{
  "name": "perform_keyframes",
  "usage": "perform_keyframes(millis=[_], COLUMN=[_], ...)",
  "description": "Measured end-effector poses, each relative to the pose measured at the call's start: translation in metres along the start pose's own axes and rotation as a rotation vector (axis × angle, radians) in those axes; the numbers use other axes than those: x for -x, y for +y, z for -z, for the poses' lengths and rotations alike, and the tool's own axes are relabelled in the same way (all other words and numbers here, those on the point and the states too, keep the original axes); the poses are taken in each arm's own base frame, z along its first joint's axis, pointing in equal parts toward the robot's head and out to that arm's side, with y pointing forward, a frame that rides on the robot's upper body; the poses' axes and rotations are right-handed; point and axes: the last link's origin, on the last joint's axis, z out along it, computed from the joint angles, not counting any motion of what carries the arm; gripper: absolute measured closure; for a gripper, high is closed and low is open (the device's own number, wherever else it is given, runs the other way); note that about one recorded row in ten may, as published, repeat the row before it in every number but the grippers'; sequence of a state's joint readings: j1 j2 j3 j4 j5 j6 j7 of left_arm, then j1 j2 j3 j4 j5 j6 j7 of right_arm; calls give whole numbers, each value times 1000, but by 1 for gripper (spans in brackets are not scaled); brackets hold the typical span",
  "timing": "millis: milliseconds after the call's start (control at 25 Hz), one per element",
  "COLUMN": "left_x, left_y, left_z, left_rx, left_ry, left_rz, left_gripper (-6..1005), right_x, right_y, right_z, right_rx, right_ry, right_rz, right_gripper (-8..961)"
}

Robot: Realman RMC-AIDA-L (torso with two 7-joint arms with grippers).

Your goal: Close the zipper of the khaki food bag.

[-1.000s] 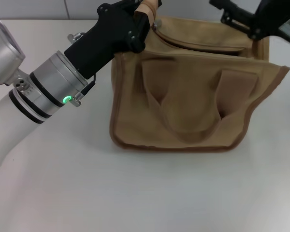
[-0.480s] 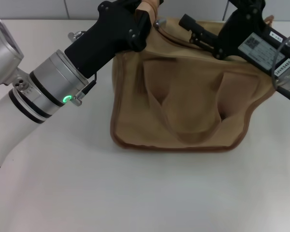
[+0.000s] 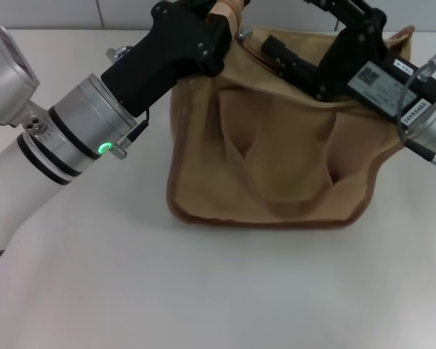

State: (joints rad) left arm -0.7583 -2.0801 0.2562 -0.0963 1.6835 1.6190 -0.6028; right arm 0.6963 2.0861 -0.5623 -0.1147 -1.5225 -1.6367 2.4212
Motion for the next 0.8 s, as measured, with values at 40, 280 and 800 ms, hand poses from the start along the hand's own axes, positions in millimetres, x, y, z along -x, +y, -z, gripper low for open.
perform_keyframes(millis=[40,280,800], left_x=[0,0,-1], left_y=[1,1,-2], left_z=[-1,-4,-8], left_rx=[2,10,-5], left_ry=[0,-1,3], left_rz=[3,5,1], left_gripper=[983,983,983], right_x=[0,0,-4], right_y=[0,1,-3], right_z=[-1,-17,-16], right_rx=[-3,-13,-12], right_ry=[0,25,26], right_rz=[2,22,3], right_gripper=[188,189,189])
